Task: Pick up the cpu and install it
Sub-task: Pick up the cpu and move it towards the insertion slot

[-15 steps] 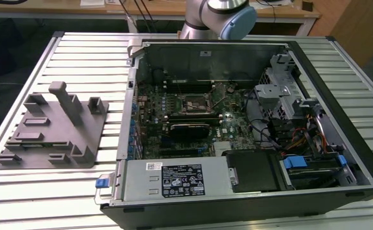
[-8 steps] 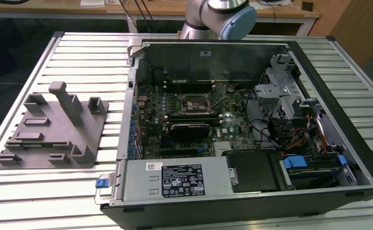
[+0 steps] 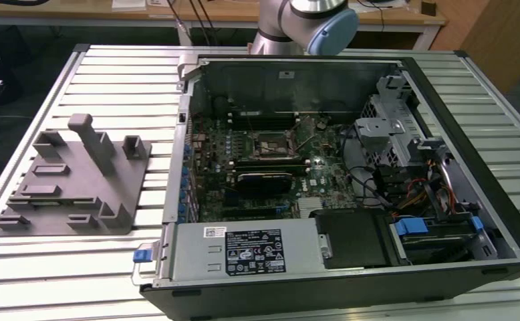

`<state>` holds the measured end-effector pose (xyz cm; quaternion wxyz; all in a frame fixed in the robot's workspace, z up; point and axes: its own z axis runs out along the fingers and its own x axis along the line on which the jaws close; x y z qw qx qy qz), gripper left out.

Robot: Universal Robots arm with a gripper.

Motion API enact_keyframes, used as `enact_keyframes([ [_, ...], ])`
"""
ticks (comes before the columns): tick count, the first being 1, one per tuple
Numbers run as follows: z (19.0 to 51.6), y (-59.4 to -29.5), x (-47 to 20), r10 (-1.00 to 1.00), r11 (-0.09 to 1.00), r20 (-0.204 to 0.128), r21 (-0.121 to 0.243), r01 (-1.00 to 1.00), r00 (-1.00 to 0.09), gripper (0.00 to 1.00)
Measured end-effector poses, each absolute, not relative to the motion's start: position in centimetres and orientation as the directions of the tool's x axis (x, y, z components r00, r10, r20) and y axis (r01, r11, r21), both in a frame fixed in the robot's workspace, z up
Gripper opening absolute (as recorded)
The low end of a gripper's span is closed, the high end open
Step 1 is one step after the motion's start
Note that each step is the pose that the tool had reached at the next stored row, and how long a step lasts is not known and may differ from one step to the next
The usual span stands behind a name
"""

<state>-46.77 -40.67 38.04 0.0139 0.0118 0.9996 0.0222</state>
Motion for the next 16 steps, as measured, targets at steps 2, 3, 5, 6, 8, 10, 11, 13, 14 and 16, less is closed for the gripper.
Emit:
enact_keyframes([
  [2, 38.0, -40.7, -46.6, 0.024, 0.999, -0.027, 0.045, 0.023, -0.999, 0.55],
  [3, 38.0, -40.7, -46.5, 0.024, 0.999, -0.027, 0.045, 0.023, -0.999, 0.55],
  [5, 38.0, -40.7, -46.2, 0.024, 0.999, -0.027, 0.045, 0.023, -0.999, 0.55],
  [6, 38.0, -40.7, -46.1, 0.024, 0.999, -0.027, 0.045, 0.023, -0.999, 0.55],
  [8, 38.0, -40.7, -45.9, 0.024, 0.999, -0.027, 0.045, 0.023, -0.999, 0.55],
  [10, 38.0, -40.7, -45.8, 0.024, 0.999, -0.027, 0.045, 0.023, -0.999, 0.55],
  [11, 38.0, -40.7, -45.7, 0.024, 0.999, -0.027, 0.045, 0.023, -0.999, 0.55],
  [13, 38.0, -40.7, -45.5, 0.024, 0.999, -0.027, 0.045, 0.023, -0.999, 0.55],
  [14, 38.0, -40.7, -45.3, 0.024, 0.999, -0.027, 0.045, 0.023, -0.999, 0.55],
  [16, 38.0, -40.7, -45.1, 0.024, 0.999, -0.027, 0.045, 0.023, -0.999, 0.55],
])
